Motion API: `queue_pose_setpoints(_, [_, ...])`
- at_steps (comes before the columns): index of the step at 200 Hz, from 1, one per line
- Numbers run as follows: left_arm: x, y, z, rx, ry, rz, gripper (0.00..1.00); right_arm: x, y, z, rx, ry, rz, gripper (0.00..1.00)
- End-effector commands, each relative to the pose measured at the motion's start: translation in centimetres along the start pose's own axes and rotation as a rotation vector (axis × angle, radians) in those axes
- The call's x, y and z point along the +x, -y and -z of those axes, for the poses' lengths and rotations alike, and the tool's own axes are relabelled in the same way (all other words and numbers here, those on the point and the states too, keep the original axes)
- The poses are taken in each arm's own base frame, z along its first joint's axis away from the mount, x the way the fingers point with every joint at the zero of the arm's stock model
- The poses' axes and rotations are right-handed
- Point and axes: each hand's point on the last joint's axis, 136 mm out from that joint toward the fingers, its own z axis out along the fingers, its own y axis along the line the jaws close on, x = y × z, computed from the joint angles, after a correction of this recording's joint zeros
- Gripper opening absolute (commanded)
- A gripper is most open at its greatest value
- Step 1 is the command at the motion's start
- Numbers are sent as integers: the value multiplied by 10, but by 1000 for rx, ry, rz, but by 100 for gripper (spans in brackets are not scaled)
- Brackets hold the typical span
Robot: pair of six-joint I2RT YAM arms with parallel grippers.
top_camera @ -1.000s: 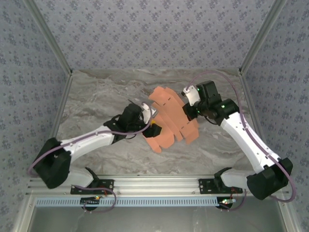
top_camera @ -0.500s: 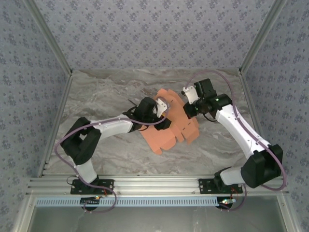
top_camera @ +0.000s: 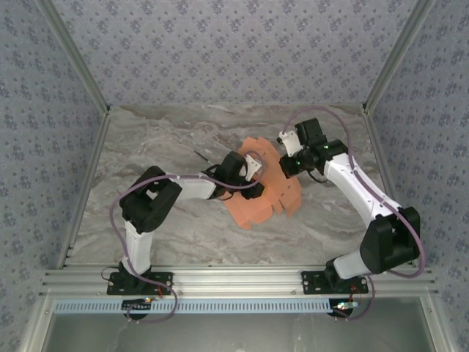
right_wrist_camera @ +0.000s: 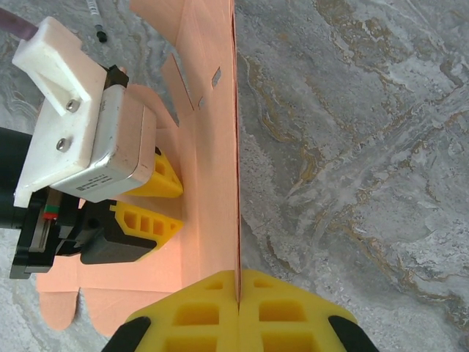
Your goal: Fold the paper box
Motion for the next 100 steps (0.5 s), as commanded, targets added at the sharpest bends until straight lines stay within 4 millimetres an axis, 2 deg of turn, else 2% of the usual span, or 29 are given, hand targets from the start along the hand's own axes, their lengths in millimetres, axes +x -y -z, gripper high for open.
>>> queue_pose_setpoints(1, [-14, 11, -4, 55, 43, 13, 33, 2, 4, -10, -5, -12, -25, 0])
queue_pose_setpoints(53, [-19, 15, 1, 64, 58, 1, 37, 7, 16, -21, 28, -52, -29, 0])
queue_pose_setpoints(100, [-3, 4, -12, 33, 6, 15, 32, 6, 16, -27, 12, -62, -23, 0])
